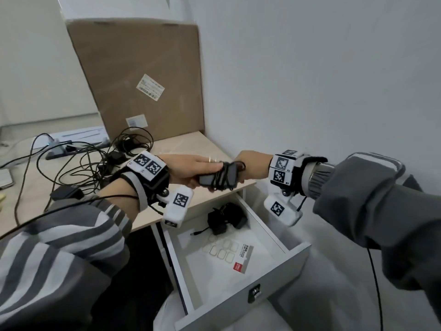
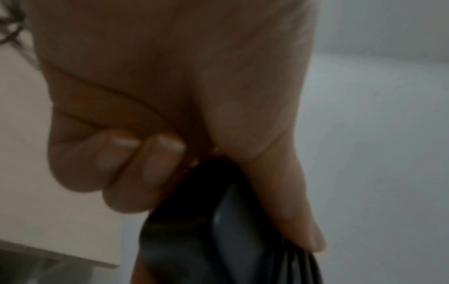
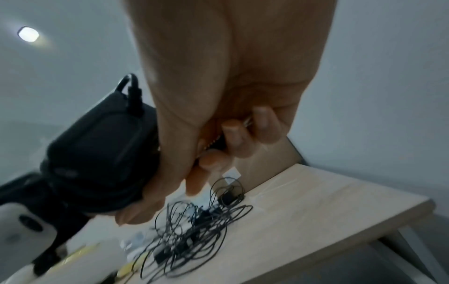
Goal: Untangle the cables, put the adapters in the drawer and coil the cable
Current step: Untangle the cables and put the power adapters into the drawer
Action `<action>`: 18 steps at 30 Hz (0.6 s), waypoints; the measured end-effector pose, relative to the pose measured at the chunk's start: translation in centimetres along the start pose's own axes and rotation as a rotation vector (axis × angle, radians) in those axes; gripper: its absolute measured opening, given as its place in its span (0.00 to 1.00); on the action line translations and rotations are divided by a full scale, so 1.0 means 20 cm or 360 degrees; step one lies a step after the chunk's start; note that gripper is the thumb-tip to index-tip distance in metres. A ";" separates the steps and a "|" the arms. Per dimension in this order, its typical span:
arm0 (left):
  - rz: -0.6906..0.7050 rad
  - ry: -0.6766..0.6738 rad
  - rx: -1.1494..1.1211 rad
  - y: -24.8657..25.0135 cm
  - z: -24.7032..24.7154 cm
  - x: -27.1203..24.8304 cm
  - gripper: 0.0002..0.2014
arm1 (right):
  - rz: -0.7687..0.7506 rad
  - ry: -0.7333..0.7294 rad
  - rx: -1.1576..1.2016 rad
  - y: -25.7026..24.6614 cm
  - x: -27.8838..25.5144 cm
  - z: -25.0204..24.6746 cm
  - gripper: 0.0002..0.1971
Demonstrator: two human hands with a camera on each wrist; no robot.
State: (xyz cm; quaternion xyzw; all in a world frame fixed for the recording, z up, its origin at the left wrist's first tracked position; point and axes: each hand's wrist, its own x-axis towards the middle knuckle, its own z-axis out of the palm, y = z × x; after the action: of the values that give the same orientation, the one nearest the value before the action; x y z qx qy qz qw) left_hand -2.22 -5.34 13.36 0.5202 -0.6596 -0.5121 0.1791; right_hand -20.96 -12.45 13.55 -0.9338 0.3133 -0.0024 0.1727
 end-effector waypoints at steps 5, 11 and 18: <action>-0.0432 0.0058 0.0493 0.04 0.06 -0.04 0.12 | -0.0025 -0.0369 0.0497 -0.02 0.04 0.02 0.10; -0.0627 0.0363 0.0933 -0.05 0.06 -0.03 0.28 | 0.0094 -0.0109 0.0739 -0.09 0.13 0.10 0.14; -0.0513 0.0978 -0.0231 -0.30 0.14 -0.04 0.20 | 0.0024 0.0034 0.0517 -0.19 0.17 0.25 0.14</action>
State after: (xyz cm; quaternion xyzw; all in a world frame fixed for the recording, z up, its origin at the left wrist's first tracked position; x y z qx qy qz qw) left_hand -1.04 -2.88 7.32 0.7332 -0.4463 -0.3990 0.3226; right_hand -15.51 -10.07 9.76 -0.8912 0.3176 -0.0617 0.3181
